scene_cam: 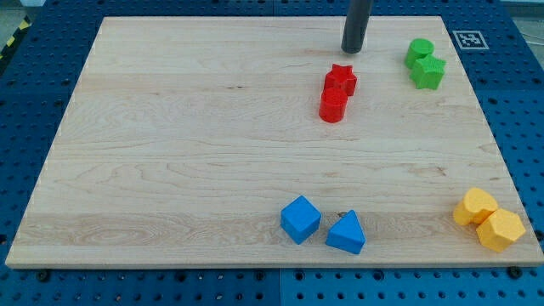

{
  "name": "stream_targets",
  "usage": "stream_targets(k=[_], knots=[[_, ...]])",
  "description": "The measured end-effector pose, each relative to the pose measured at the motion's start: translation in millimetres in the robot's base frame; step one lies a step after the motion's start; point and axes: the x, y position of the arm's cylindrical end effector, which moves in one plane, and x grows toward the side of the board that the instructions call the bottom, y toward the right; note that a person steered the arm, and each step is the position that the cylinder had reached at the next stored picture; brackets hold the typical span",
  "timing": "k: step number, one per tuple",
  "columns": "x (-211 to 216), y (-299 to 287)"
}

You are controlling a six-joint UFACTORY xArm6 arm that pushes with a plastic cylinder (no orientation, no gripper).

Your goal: Put the green circle at the top left side of green star

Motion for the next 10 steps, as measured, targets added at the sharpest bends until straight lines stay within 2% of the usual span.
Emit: stream_targets(k=[1,2,3,4,5,6,10], knots=[[-29.0,12.5],[-36.0,55.6],[-36.0,107.4],[-21.9,130.7],[16.3,130.8],[32.1,132.5],[32.1,104.6]])
